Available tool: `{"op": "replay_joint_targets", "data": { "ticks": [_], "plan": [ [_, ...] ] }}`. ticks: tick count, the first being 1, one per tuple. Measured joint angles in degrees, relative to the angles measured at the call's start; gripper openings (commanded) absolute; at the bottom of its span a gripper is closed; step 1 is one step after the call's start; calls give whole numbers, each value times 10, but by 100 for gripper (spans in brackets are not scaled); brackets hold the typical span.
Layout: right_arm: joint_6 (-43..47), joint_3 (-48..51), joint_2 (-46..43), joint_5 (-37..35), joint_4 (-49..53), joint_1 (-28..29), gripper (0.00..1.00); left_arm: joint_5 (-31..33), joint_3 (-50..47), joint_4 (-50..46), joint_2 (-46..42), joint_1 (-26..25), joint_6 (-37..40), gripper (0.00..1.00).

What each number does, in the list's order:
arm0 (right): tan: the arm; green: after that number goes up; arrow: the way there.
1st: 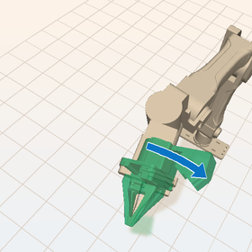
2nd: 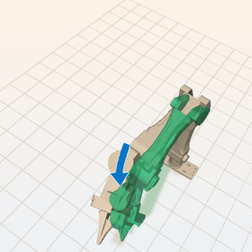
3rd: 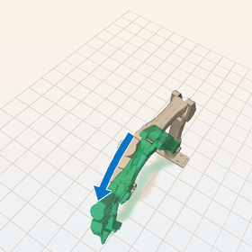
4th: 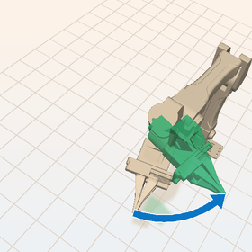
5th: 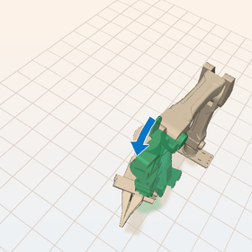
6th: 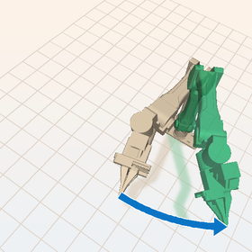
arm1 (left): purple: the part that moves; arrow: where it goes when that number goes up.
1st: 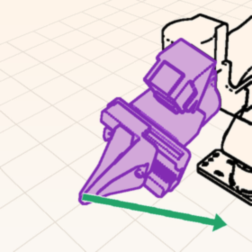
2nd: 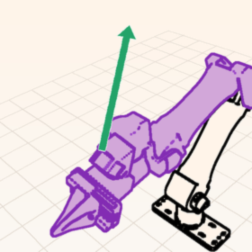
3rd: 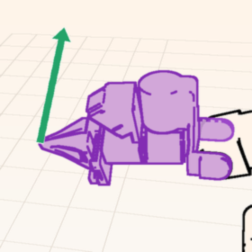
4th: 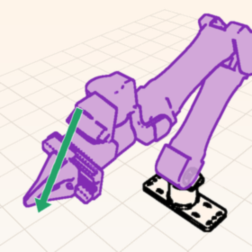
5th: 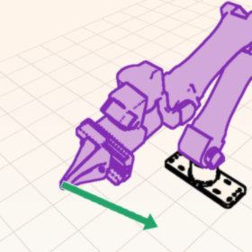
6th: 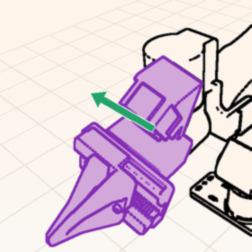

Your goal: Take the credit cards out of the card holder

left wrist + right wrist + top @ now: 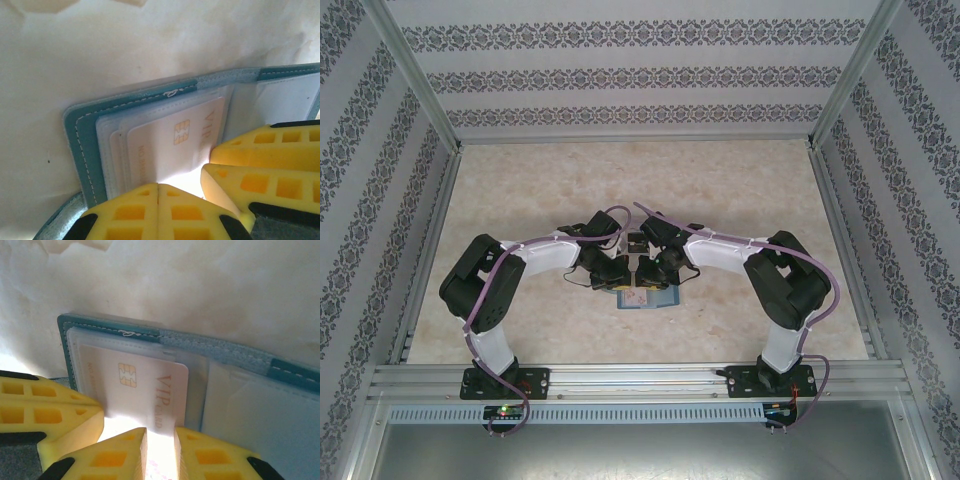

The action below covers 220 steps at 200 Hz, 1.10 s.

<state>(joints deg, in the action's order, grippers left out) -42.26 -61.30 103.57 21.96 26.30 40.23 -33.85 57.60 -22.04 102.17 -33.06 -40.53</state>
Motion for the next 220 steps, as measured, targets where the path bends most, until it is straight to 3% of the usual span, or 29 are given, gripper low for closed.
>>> {"op": "replay_joint_targets", "data": {
  "ticks": [220],
  "plan": [
    [6,17,-24,-23,24,-11,28,10,8,-22,9,0,14,0]
  ]
}}
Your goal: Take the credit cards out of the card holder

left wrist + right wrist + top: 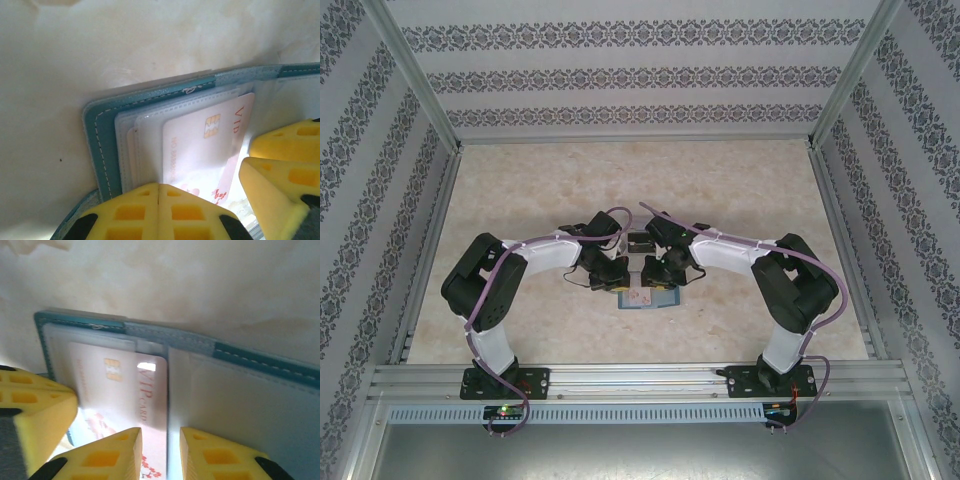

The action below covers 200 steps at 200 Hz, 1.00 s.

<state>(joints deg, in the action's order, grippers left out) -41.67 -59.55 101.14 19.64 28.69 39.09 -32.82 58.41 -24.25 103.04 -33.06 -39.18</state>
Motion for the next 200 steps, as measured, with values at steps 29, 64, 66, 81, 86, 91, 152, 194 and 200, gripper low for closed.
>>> {"op": "replay_joint_targets", "data": {
  "ticks": [29,64,66,81,86,91,152,194,200],
  "plan": [
    [-1,11,0,9,-14,0,27,0,5,-8,3,0,4,0],
    [-4,20,0,21,-31,-4,25,2,9,-14,4,0,9,0],
    [-4,21,0,23,-32,-4,25,2,9,-15,4,0,9,0],
    [-5,22,0,28,-35,-6,24,5,10,-17,4,-2,12,0],
    [-5,23,0,30,-37,-6,25,7,11,-19,5,-2,13,0],
    [-5,23,0,30,-38,-7,24,8,11,-19,5,-3,13,0],
    [-7,29,0,45,-50,-11,23,13,16,-28,6,-3,15,0],
    [-16,32,0,54,-58,-11,21,13,20,-33,9,-3,16,0],
    [-16,33,0,55,-60,-11,20,13,20,-34,9,-4,16,0]
  ]
}}
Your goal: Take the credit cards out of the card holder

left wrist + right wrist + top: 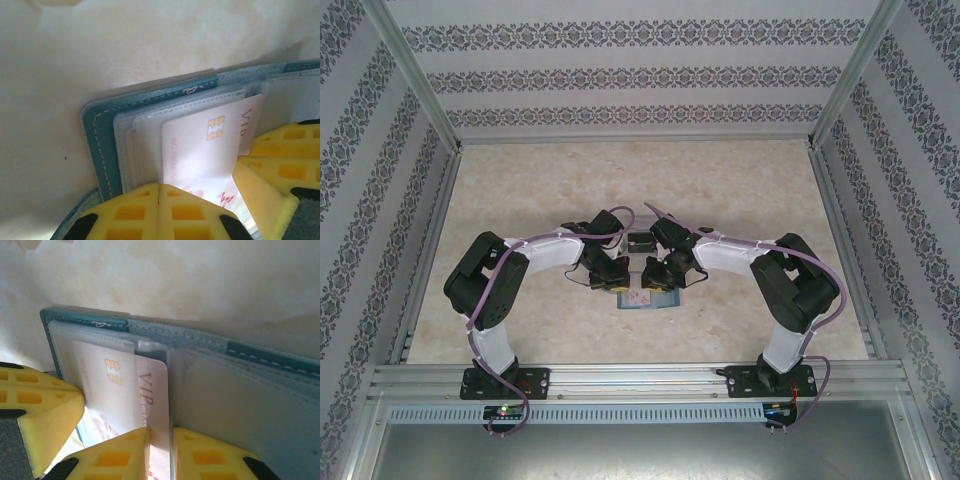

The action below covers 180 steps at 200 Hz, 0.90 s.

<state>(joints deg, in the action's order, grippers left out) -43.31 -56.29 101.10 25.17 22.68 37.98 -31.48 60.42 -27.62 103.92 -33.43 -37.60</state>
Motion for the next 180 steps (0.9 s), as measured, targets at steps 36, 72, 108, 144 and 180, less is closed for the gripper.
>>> {"op": "replay_joint_targets", "data": {
  "ticks": [36,72,108,144,180],
  "plan": [
    [-1,2,-2,9,-7,0,20,0,3,-3,2,0,1,0],
    [-3,2,-7,13,-9,0,18,0,5,-5,3,0,2,0],
    [-3,3,-21,13,-7,-1,13,0,5,-5,3,0,2,0],
    [-3,3,-28,15,-7,-4,9,0,7,-7,4,0,2,0],
    [4,3,-28,15,-2,-12,8,0,9,-10,5,0,3,0]
  ]
}}
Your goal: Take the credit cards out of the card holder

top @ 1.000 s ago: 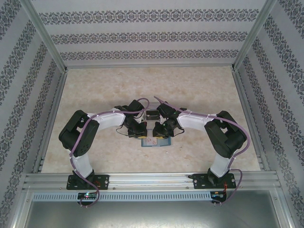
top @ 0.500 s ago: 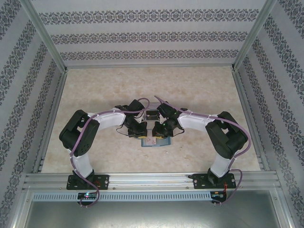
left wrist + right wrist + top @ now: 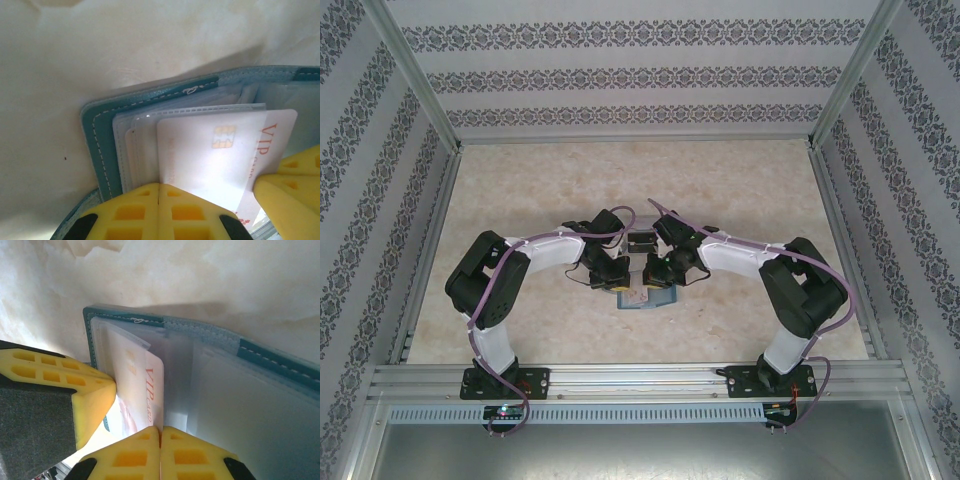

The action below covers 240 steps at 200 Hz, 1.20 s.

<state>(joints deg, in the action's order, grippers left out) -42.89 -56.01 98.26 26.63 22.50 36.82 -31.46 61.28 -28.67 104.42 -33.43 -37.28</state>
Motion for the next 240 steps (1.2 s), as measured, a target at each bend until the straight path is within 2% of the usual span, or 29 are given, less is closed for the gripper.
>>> {"op": "replay_joint_targets", "data": {
  "ticks": [40,109,240],
  "plan": [
    [23,0,-8,-12,31,-15,7,0,0,0,0,0,0,0],
    [62,-5,-29,-77,103,-26,7,0,1,-1,1,0,1,0],
    [71,-35,-33,-107,141,-11,7,0,1,-1,1,0,1,0]
  ]
}}
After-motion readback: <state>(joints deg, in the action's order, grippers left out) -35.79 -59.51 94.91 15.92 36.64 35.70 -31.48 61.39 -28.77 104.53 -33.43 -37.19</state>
